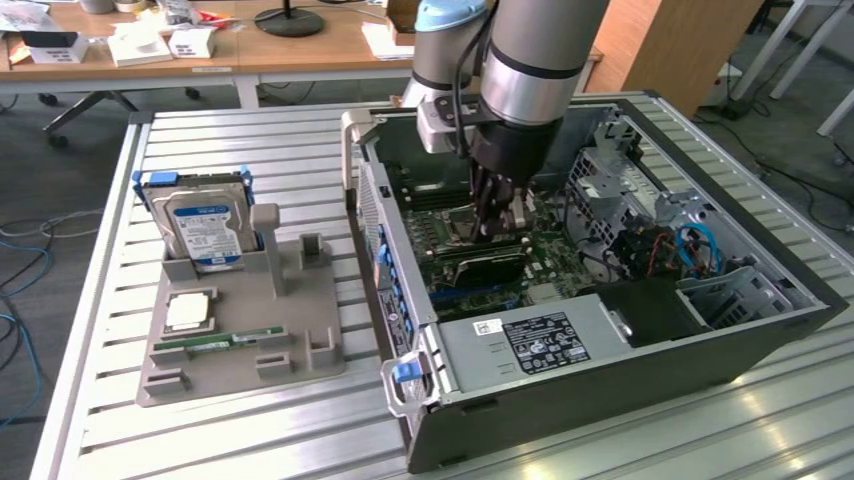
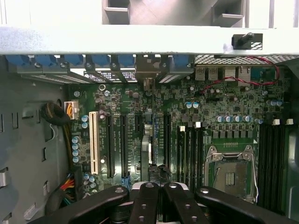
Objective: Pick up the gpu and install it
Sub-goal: 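Press down on the gpu until it lock into place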
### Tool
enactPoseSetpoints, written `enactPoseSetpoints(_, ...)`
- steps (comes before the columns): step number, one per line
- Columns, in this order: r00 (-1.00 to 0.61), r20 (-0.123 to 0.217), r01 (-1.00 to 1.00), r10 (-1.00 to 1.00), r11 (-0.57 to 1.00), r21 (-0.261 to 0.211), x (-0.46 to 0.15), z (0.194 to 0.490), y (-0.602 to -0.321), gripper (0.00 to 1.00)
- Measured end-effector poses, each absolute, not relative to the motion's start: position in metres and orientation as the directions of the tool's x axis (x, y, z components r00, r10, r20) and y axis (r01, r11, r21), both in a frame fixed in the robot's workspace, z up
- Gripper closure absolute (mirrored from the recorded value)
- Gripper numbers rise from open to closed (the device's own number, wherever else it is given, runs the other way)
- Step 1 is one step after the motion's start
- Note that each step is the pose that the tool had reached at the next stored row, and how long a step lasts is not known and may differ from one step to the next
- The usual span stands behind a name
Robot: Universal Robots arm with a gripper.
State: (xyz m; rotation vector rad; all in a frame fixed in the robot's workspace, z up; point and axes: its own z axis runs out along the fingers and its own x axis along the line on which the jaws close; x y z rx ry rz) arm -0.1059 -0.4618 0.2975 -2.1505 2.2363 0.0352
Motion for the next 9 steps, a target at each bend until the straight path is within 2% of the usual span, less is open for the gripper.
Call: enactPoseSetpoints(9,-0.039,-0.044,-0.999,-0.998,0.039,-0.011,-0.1059,0.2948,-0.4618,0.89)
